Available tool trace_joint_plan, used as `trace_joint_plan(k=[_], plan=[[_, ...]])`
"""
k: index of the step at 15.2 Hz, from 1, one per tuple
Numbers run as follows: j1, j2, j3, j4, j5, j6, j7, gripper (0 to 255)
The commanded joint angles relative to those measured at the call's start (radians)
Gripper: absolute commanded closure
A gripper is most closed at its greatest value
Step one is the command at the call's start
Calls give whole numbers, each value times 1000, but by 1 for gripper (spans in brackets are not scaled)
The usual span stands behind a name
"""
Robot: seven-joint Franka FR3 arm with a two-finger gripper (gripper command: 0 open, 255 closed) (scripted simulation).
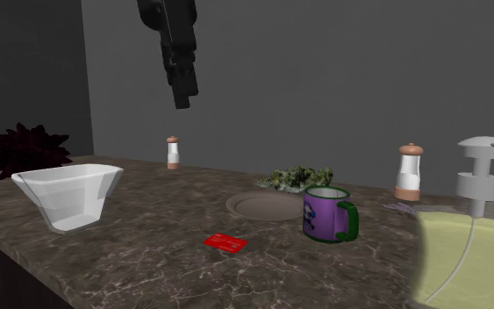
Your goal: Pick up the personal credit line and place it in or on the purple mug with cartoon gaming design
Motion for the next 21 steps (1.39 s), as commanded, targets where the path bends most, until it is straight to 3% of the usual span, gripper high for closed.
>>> trace_joint_plan(k=[1, 10, 21], plan=[[0, 0, 0, 0, 0, 0, 0, 0], [-54, 337, 67, 38, 178, 18, 335, 0], [-70, 748, 83, 82, 456, 113, 645, 0]])
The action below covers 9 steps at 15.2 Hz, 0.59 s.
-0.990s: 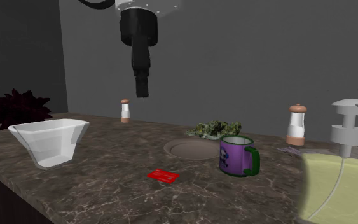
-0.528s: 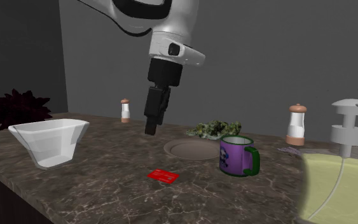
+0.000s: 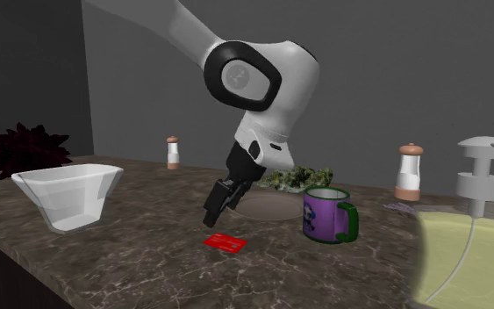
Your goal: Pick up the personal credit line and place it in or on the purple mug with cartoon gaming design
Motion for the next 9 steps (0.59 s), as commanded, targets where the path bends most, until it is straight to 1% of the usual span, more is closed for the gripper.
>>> trace_joint_plan(k=[1, 2, 9], plan=[[-1, 66, -1, 2, 62, 19, 45, 0], [-1, 75, -1, 3, 70, 22, 51, 0], [21, 90, 21, -76, 101, 121, 39, 0]])
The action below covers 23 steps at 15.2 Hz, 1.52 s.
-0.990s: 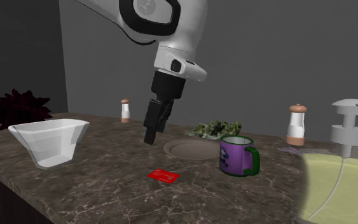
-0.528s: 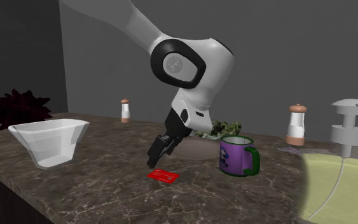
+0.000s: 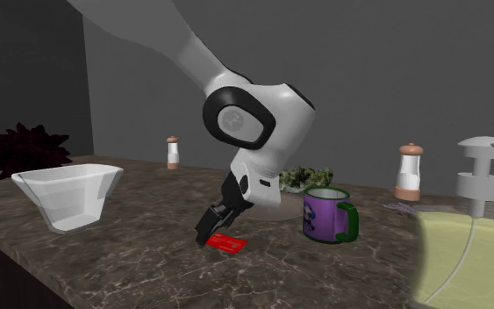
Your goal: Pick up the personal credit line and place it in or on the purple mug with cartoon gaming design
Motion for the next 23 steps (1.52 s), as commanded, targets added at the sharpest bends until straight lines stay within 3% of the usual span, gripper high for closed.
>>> trace_joint_plan(k=[1, 8, 9, 18, 23], plan=[[4, 4, 4, -13, 6, 19, -2, 0], [4, 4, 4, -13, 6, 19, -2, 0], [4, 4, 4, -13, 6, 19, -2, 255], [4, 4, 4, -14, 6, 19, -2, 255], [2, -40, 0, 9, 0, -45, 21, 255]])
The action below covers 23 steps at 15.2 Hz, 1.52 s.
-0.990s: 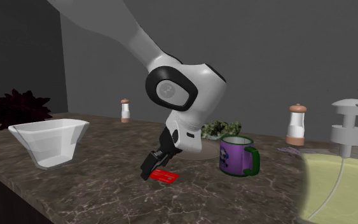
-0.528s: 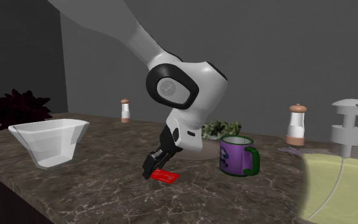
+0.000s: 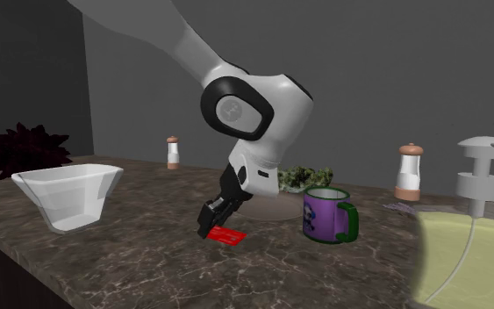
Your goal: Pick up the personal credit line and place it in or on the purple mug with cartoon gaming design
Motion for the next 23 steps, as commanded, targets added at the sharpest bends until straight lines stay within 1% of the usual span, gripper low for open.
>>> trace_joint_plan(k=[1, 12, 23], plan=[[-1, -16, -1, 9, -2, -24, 9, 255], [-7, -93, -10, 79, -13, -163, 58, 255], [-11, -142, -20, 175, -18, -300, 108, 255]])
